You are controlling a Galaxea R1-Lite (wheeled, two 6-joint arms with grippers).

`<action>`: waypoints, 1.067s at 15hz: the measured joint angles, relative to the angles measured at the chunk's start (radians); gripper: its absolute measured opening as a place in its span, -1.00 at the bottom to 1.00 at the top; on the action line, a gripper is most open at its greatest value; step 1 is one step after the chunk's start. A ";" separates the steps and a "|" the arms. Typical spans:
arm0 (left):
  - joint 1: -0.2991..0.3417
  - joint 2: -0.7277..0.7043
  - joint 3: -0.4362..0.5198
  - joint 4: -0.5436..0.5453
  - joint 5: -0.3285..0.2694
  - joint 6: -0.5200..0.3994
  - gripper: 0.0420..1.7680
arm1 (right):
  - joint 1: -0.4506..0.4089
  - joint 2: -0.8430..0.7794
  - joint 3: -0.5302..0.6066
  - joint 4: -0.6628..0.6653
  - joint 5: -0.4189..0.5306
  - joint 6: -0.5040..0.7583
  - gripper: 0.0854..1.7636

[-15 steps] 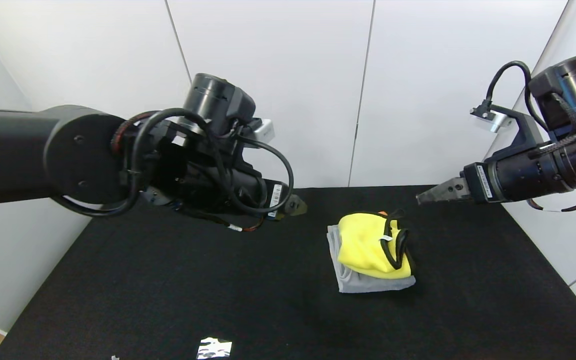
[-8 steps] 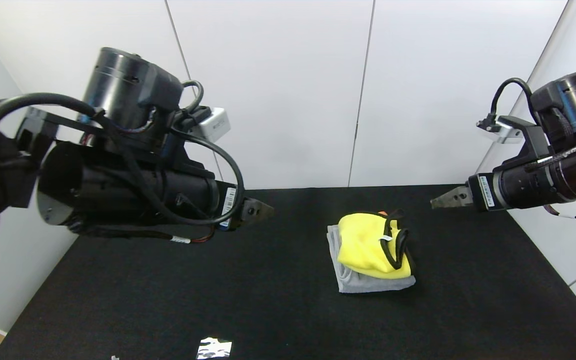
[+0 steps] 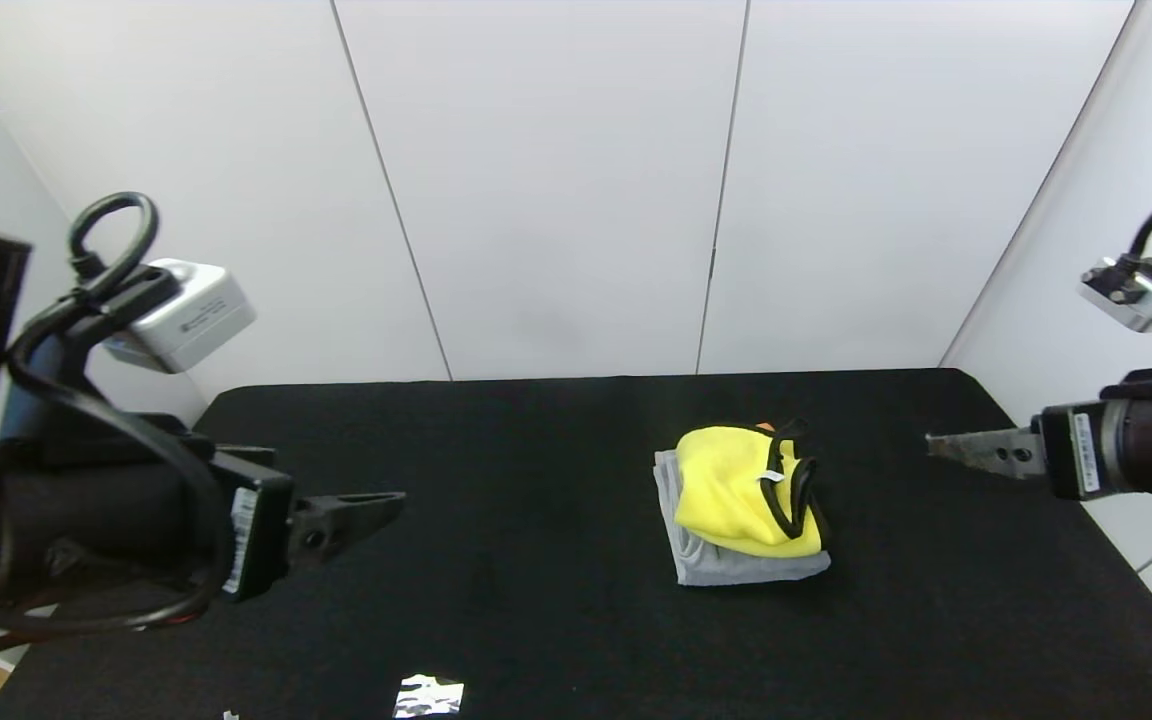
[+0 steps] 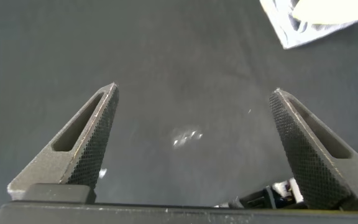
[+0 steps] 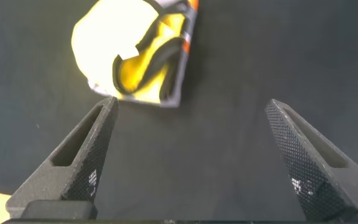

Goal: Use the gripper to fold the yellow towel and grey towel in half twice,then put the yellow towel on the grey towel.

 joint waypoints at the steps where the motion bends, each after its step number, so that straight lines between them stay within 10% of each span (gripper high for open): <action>1: 0.001 -0.047 0.031 0.001 0.007 0.000 0.94 | 0.000 -0.047 0.035 -0.006 -0.013 0.001 0.94; 10: 0.010 -0.537 0.226 0.173 0.047 0.027 0.94 | -0.011 -0.558 0.266 0.119 -0.041 0.005 0.94; 16: 0.173 -0.769 0.173 0.334 0.039 0.114 0.94 | -0.028 -0.881 0.270 0.337 -0.137 0.006 0.94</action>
